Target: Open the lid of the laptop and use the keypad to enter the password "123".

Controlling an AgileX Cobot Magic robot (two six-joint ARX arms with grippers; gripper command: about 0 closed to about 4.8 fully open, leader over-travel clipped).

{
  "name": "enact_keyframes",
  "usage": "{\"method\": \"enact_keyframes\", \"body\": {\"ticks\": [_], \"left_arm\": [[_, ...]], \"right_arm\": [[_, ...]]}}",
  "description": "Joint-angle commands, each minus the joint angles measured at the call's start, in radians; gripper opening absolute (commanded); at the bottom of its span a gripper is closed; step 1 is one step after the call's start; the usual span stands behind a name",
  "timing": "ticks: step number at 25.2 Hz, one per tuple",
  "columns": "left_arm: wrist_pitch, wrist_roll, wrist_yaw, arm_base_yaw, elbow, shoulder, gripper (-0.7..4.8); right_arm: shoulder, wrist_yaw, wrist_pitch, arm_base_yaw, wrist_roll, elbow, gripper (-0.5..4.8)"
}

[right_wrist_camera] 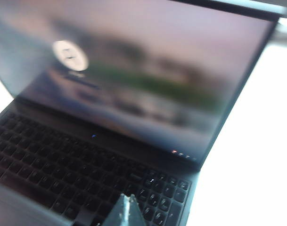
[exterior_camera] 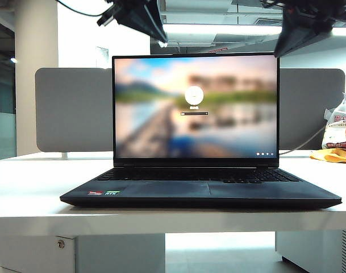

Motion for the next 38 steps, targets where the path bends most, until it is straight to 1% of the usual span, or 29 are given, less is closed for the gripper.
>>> {"method": "enact_keyframes", "body": {"ticks": [1, 2, 5, 7, 8, 9, 10, 11, 12, 15, 17, 20, 22, 23, 25, 28, 31, 33, 35, 38], "left_arm": [[-0.021, 0.042, -0.020, -0.019, -0.001, -0.028, -0.02], [-0.037, 0.058, -0.050, -0.040, -0.002, -0.035, -0.02], [-0.054, 0.077, -0.050, -0.055, -0.026, -0.059, -0.03], [-0.028, 0.086, -0.051, -0.061, -0.091, -0.097, -0.03], [0.006, 0.085, -0.051, -0.061, -0.156, -0.132, -0.03], [0.021, 0.082, -0.051, -0.060, -0.186, -0.148, -0.03], [0.050, 0.075, -0.069, -0.060, -0.260, -0.194, -0.03], [0.067, 0.067, -0.096, -0.060, -0.313, -0.232, -0.03], [0.081, 0.065, -0.103, -0.062, -0.354, -0.264, -0.03], [0.127, 0.058, -0.103, -0.098, -0.484, -0.388, -0.03], [0.133, 0.033, -0.120, -0.130, -0.529, -0.460, -0.03], [0.134, 0.026, -0.179, -0.171, -0.564, -0.556, -0.03], [0.129, 0.006, -0.197, -0.201, -0.572, -0.611, -0.03], [0.123, 0.002, -0.217, -0.209, -0.573, -0.632, -0.03], [0.100, -0.012, -0.227, -0.217, -0.573, -0.669, -0.03], [0.080, -0.013, -0.238, -0.251, -0.573, -0.705, -0.03], [0.067, -0.023, -0.287, -0.302, -0.574, -0.725, -0.02], [0.064, -0.026, -0.301, -0.336, -0.574, -0.738, -0.03], [0.065, -0.023, -0.339, -0.345, -0.574, -0.749, -0.03], [0.065, -0.023, -0.340, -0.345, -0.574, -0.767, -0.03]], "right_arm": [[0.041, -0.034, 0.010, -0.024, 0.003, 0.030, -0.05], [0.059, -0.037, 0.000, -0.024, 0.003, 0.037, -0.05], [0.101, -0.061, -0.014, -0.023, 0.006, 0.037, -0.05], [0.130, -0.059, -0.028, -0.024, 0.013, 0.037, -0.05], [0.146, -0.059, -0.034, -0.024, 0.012, 0.037, -0.05], [0.154, -0.059, -0.035, -0.024, 0.012, 0.037, -0.05], [0.171, -0.060, -0.039, -0.024, 0.011, 0.037, -0.05], [0.188, -0.060, -0.040, -0.024, 0.012, 0.038, -0.05], [0.201, -0.059, -0.042, -0.024, 0.012, 0.038, -0.05], [0.276, -0.059, -0.077, -0.024, 0.012, 0.054, -0.05], [0.344, -0.059, -0.124, -0.024, 0.011, 0.097, -0.05], [0.424, -0.060, -0.159, -0.024, 0.011, 0.162, -0.05], [0.469, -0.062, -0.188, -0.024, 0.011, 0.203, -0.05], [0.481, -0.062, -0.198, -0.024, 0.011, 0.214, -0.05], [0.506, -0.063, -0.205, -0.024, 0.012, 0.218, -0.05], [0.543, -0.068, -0.242, -0.024, 0.012, 0.217, -0.05], [0.578, -0.082, -0.243, -0.023, 0.012, 0.218, -0.05], [0.593, -0.081, -0.244, -0.023, 0.012, 0.218, -0.05], [0.594, -0.082, -0.236, -0.023, 0.012, 0.218, -0.05], [0.595, -0.082, -0.235, -0.023, 0.012, 0.218, -0.05]]}}
